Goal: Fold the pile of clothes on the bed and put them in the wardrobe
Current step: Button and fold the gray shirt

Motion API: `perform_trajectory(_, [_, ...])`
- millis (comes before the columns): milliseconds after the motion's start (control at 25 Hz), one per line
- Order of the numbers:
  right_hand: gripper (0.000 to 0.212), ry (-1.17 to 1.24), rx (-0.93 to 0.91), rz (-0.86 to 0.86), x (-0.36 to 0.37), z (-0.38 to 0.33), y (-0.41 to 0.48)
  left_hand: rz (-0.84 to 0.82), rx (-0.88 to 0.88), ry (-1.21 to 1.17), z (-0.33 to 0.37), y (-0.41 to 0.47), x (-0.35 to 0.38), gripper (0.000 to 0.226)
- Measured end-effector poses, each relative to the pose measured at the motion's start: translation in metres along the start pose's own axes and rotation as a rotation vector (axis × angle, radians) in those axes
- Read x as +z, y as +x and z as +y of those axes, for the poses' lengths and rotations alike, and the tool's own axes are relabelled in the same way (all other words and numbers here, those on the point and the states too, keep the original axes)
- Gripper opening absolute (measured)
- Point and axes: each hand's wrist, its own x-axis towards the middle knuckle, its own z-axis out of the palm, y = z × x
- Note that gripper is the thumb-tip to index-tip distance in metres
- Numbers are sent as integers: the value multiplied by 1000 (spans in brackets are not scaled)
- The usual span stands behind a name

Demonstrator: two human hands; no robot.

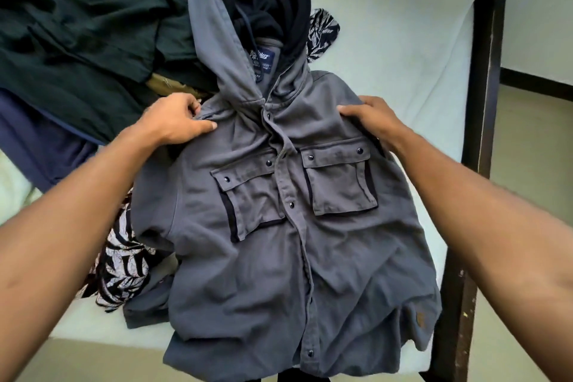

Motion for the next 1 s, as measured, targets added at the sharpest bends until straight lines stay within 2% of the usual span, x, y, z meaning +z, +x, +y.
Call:
perform_trajectory(40, [9, 77, -37, 18, 2, -7, 2, -45, 41, -87, 3, 1, -4, 29])
perform_trajectory(80, [2, 154, -101, 60, 2, -19, 2, -12, 94, -134, 4, 1, -9, 24])
perform_trajectory(120, [8, 180, -198, 129, -2, -30, 1, 64, 137, -162, 4, -3, -16, 18])
perform_trajectory(200, [21, 8, -476, 303, -19, -54, -12, 251, 199, -197, -2, -12, -39, 11])
perform_trajectory(280, [21, -189, -638, 562, -43, -79, -27, 469, 213, -246, -7, -13, -70, 10])
perform_trajectory(360, [33, -154, -652, 846, -66, -112, -16, 682, 201, -328, 0, 4, -109, 15])
perform_trajectory(400, [38, -95, -596, 884, -71, -131, -4, 753, 199, -347, 8, 20, -128, 20])
perform_trajectory(440, [42, -37, -536, 824, -73, -145, 14, 775, 188, -340, 16, 37, -143, 29])
perform_trajectory(520, [58, -26, -384, 551, -65, -158, 47, 654, 111, -343, 24, 66, -154, 49])
perform_trajectory(600, [76, -271, -194, 336, -50, -130, 63, 450, -52, -426, 11, 66, -134, 57])
perform_trajectory(680, [80, -490, -142, 315, -46, -73, 55, 404, -157, -406, -27, 39, -95, 56])
perform_trajectory(760, [84, -502, -93, 310, -45, -13, 28, 486, -197, -392, -73, 9, -62, 59])
perform_trajectory(800, [84, -511, -46, 306, -44, 11, 11, 480, -222, -470, -91, -4, -49, 57])
perform_trajectory(840, [82, -543, -11, 326, -38, 29, -3, 409, -272, -664, -104, -18, -37, 50])
perform_trajectory(880, [75, -588, -14, 386, -26, 40, -17, 255, -338, -845, -111, -33, -23, 39])
perform_trajectory(920, [67, -605, -92, 480, -10, 43, -30, 73, -374, -950, -112, -50, -8, 30])
perform_trajectory(960, [59, -581, -260, 542, 16, 36, -43, -52, -358, -999, -114, -64, 4, 26])
perform_trajectory(1000, [51, -529, -475, 531, 45, 23, -55, -102, -317, -979, -116, -72, 14, 26])
